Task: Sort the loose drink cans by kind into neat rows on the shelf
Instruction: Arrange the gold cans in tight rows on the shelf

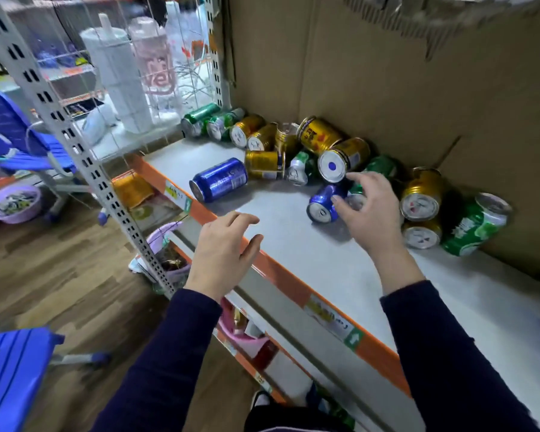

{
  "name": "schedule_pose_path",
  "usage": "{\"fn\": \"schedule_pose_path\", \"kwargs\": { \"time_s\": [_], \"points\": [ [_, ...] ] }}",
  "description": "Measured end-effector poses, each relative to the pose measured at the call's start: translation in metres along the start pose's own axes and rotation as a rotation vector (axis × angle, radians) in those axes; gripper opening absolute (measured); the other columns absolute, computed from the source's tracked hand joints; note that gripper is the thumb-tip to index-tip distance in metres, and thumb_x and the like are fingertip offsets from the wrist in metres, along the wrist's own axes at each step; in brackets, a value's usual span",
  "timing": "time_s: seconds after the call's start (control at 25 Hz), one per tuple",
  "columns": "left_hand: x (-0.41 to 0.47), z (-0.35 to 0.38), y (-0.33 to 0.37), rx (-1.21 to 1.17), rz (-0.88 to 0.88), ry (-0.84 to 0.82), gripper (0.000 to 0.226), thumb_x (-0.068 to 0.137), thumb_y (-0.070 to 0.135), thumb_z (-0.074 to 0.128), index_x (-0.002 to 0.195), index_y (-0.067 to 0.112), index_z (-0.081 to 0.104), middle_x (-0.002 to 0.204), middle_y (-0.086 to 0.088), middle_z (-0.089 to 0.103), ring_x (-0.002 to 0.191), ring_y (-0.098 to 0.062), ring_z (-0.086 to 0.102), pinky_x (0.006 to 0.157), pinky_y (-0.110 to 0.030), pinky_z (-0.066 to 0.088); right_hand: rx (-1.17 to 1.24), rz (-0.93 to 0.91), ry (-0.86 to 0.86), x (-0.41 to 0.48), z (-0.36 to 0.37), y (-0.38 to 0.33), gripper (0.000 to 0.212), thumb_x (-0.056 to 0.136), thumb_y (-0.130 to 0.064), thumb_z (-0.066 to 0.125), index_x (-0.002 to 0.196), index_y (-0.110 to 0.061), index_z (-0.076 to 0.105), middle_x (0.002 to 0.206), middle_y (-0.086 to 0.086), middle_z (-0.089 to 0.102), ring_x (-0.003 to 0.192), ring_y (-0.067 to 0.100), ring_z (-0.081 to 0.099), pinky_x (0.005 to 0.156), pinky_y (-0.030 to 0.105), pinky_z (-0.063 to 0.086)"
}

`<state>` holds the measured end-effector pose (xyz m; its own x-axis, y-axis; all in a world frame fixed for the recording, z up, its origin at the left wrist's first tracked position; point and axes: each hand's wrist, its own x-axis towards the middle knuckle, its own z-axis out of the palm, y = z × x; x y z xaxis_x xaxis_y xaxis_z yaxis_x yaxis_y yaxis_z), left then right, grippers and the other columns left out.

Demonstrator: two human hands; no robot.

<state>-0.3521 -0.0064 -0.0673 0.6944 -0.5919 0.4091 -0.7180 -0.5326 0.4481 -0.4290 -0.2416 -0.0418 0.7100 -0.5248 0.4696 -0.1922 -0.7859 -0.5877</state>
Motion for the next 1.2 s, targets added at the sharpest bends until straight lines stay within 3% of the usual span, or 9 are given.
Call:
{"fn": "schedule_pose_path", "kwargs": {
  "time_s": [0.2, 0.32, 0.4, 0.56, 0.68, 0.84, 0.96, 1.2],
  "points": [
    [0.042, 0.012, -0.021, -0.004, -0.014, -0.015, 0.026, 0.090, 0.021, 0.064, 0.113, 0.010, 0.065, 0.109, -0.004, 0.065, 0.099, -0.026, 0.062, 0.086, -0.046, 0.047, -0.288, 0.106, -0.087, 0.068, 0.036, 0.007, 0.072, 0.079, -0.029, 0.073, 0.139, -0.006, 0.041, 0.142, 0.014, 0.037, 0.130, 0.033, 0.033, 0.107, 0.036, 0.029],
    [0.060, 0.018, -0.030, -0.025, -0.008, -0.026, 0.026, 0.089, 0.021, 0.064, 0.112, 0.010, 0.065, 0.109, -0.003, 0.065, 0.099, -0.025, 0.062, 0.087, -0.045, 0.047, -0.515, 0.146, -0.032, 0.080, 0.054, 0.007, 0.085, 0.069, -0.031, 0.082, 0.139, -0.013, 0.036, 0.146, 0.011, 0.031, 0.129, 0.037, 0.032, 0.099, 0.043, 0.040],
    [0.075, 0.021, -0.039, -0.062, 0.013, -0.030, 0.024, 0.089, 0.020, 0.064, 0.111, 0.010, 0.066, 0.107, -0.003, 0.066, 0.097, -0.025, 0.063, 0.086, -0.045, 0.049, -0.558, 0.158, 0.014, 0.084, 0.061, 0.009, 0.083, 0.065, -0.029, 0.085, 0.133, -0.016, 0.039, 0.144, 0.010, 0.033, 0.126, 0.040, 0.036, 0.088, 0.045, 0.046],
    [0.108, 0.020, -0.065, -0.093, 0.074, -0.027, 0.023, 0.087, 0.019, 0.066, 0.108, 0.011, 0.065, 0.102, -0.004, 0.065, 0.091, -0.024, 0.061, 0.083, -0.037, 0.049, -0.345, 0.241, 0.143, 0.097, 0.058, 0.011, 0.073, 0.059, -0.030, 0.082, 0.120, -0.019, 0.043, 0.124, 0.006, 0.050, 0.104, 0.032, 0.052, 0.073, 0.032, 0.037],
    [0.140, 0.014, -0.087, -0.126, 0.104, -0.026, 0.023, 0.084, 0.016, 0.068, 0.106, 0.011, 0.066, 0.099, -0.007, 0.065, 0.089, -0.027, 0.060, 0.079, -0.034, 0.047, -0.171, 0.326, 0.289, 0.097, 0.047, -0.002, 0.068, 0.061, -0.035, 0.078, 0.117, -0.020, 0.045, 0.099, -0.004, 0.056, 0.082, 0.019, 0.050, 0.072, 0.028, 0.036],
    [0.195, 0.010, -0.113, -0.142, 0.183, -0.086, 0.023, 0.087, 0.020, 0.065, 0.110, 0.013, 0.064, 0.105, -0.006, 0.065, 0.096, -0.027, 0.060, 0.080, -0.036, 0.048, -0.054, 0.378, 0.316, 0.083, 0.053, -0.030, 0.057, 0.067, -0.035, 0.077, 0.116, -0.020, 0.053, 0.095, -0.008, 0.058, 0.087, 0.017, 0.058, 0.075, 0.028, 0.045],
    [0.234, 0.016, -0.114, -0.181, 0.237, -0.154, 0.029, 0.091, 0.025, 0.062, 0.116, 0.012, 0.063, 0.113, -0.006, 0.063, 0.103, -0.025, 0.059, 0.086, -0.035, 0.047, 0.006, 0.413, 0.294, 0.070, 0.066, -0.050, 0.053, 0.064, -0.043, 0.070, 0.112, -0.022, 0.056, 0.092, -0.014, 0.060, 0.084, 0.009, 0.058, 0.071, 0.015, 0.042],
    [0.277, 0.039, -0.094, -0.263, 0.424, -0.285, 0.040, 0.094, 0.031, 0.057, 0.128, 0.010, 0.055, 0.123, -0.007, 0.057, 0.113, -0.024, 0.054, 0.093, -0.032, 0.043, -0.022, 0.498, 0.263, 0.048, 0.091, -0.071, 0.053, 0.066, -0.046, 0.068, 0.112, -0.023, 0.055, 0.092, -0.019, 0.061, 0.083, -0.013, 0.056, 0.066, 0.000, 0.038]
  ]
}}
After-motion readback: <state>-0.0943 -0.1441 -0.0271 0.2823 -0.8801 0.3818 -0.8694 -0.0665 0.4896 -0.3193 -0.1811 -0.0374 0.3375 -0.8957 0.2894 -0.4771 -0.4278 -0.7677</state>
